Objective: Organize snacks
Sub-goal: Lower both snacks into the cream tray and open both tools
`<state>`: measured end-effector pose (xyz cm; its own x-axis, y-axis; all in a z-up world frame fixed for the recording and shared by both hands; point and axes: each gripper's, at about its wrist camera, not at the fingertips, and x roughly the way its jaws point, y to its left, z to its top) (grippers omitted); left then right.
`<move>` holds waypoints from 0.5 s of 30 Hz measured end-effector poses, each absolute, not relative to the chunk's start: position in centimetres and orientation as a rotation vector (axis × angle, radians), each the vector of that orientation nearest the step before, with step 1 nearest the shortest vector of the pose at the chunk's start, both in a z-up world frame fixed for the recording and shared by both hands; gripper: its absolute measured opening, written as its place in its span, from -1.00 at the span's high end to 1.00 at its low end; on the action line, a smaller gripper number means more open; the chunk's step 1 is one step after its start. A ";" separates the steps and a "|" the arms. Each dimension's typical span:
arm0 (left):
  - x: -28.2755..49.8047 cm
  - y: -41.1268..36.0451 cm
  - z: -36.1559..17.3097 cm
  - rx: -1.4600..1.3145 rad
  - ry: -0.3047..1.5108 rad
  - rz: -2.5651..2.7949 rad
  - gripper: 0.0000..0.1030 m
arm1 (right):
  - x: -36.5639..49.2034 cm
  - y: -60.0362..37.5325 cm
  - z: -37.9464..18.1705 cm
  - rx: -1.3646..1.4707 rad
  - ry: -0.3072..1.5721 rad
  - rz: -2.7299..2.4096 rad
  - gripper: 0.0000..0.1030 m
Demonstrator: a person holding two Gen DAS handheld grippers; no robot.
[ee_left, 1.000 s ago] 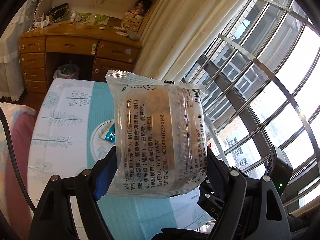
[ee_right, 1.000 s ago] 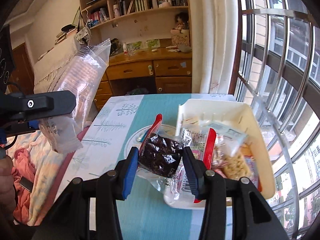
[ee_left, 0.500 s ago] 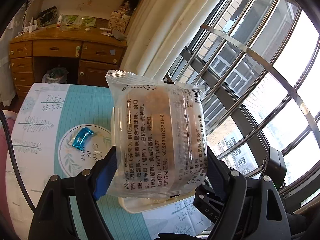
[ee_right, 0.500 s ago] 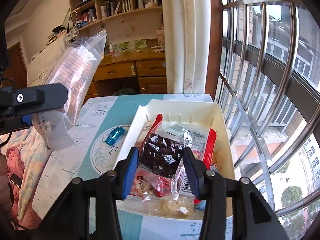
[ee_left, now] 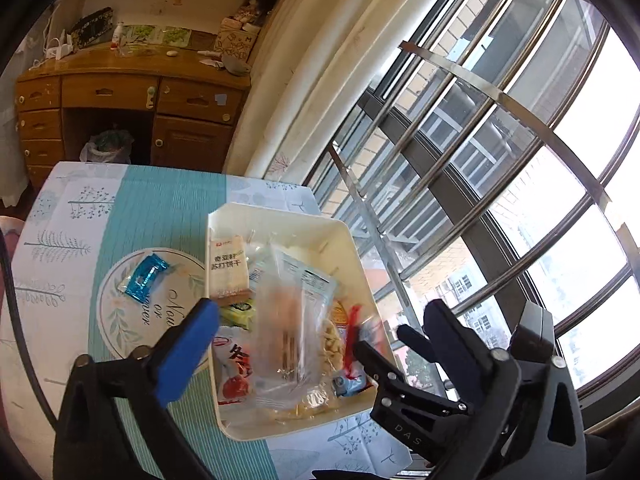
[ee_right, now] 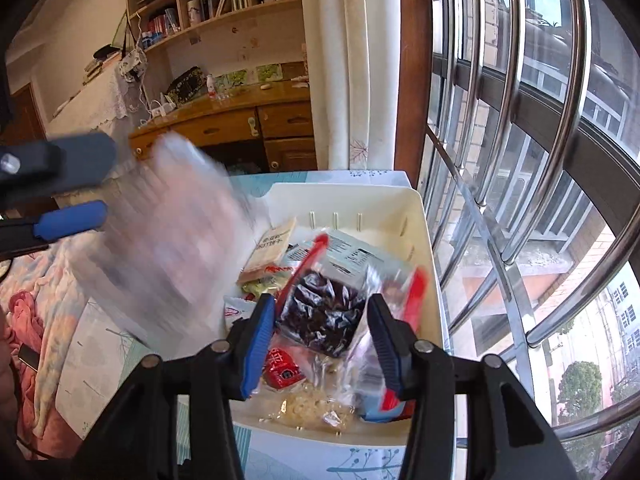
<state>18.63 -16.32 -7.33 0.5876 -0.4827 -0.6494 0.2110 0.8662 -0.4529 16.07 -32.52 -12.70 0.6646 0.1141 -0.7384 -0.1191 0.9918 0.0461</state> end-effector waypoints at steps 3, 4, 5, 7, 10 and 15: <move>18.6 -15.5 -7.5 -0.360 0.867 -0.384 -0.98 | 16.0 -32.7 -12.7 0.017 0.826 0.128 -0.38; 18.6 -15.0 -7.6 -0.371 0.872 -0.366 -0.98 | 16.1 -32.6 -12.8 0.018 0.830 0.125 -0.39; 18.5 -14.5 -7.7 -0.379 0.877 -0.346 -0.98 | 16.1 -32.6 -12.9 0.023 0.835 0.122 -0.39; 18.5 -13.5 -7.8 -0.388 0.880 -0.313 -0.98 | 16.1 -32.4 -13.3 0.037 0.851 0.120 -0.41; 18.3 -11.9 -7.9 -0.396 0.883 -0.254 -0.98 | 16.1 -32.3 -13.8 0.060 0.872 0.118 -0.47; 18.0 -9.1 -8.5 -0.411 0.898 -0.166 -0.98 | 15.9 -31.7 -14.8 0.111 0.906 0.118 -0.52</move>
